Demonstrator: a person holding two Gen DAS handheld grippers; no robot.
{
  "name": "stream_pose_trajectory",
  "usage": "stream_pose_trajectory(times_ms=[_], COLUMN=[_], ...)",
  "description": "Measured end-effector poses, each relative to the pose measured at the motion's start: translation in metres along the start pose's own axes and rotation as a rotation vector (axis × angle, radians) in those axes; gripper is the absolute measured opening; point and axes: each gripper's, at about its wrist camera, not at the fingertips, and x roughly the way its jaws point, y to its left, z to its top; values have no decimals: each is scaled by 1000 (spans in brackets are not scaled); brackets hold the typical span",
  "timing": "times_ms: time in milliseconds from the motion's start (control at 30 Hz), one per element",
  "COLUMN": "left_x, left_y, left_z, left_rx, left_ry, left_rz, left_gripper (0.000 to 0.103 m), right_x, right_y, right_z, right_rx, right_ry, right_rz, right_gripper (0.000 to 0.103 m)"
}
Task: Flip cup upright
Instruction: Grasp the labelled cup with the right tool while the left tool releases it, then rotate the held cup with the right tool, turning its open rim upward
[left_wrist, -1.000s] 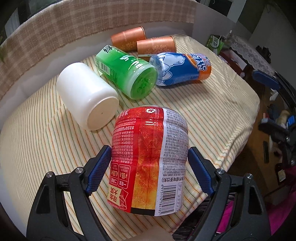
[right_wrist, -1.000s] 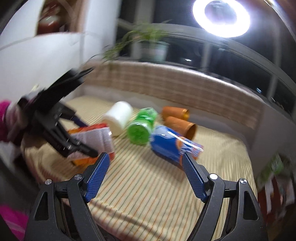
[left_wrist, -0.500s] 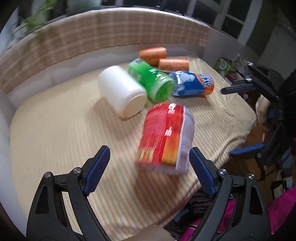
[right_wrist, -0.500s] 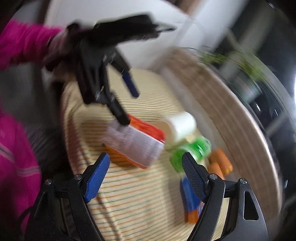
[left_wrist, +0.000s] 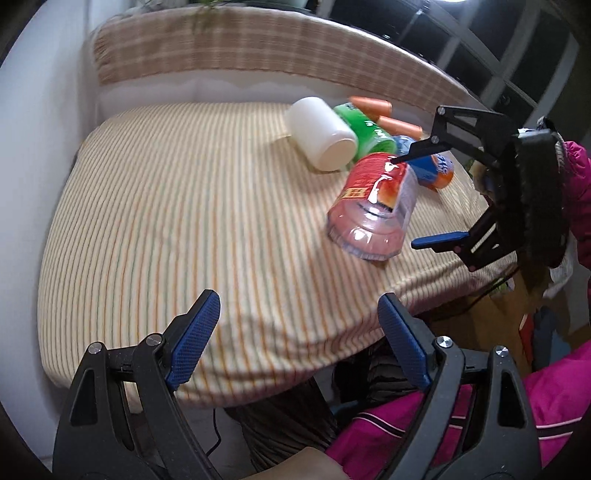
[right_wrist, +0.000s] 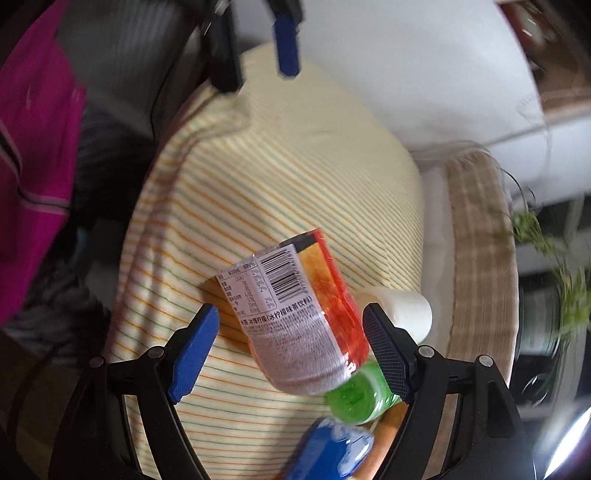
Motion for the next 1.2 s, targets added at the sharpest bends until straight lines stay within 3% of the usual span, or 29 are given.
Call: stream_pose_trajectory(times_ms=[667, 967, 1200], left_x=[-11, -15, -13], left_y=[15, 18, 14], left_z=[-10, -14, -9], left_rx=[-93, -98, -85], left_ry=[-32, -46, -73], left_rz=[15, 31, 54], left_gripper=[89, 89, 89], right_x=[46, 44, 36], right_y=[-14, -49, -76], right_z=[19, 20, 6], right_rx=[-219, 43, 423], right_ry=[80, 20, -92], right_rz=[25, 112, 159], right_gripper=[80, 79, 79])
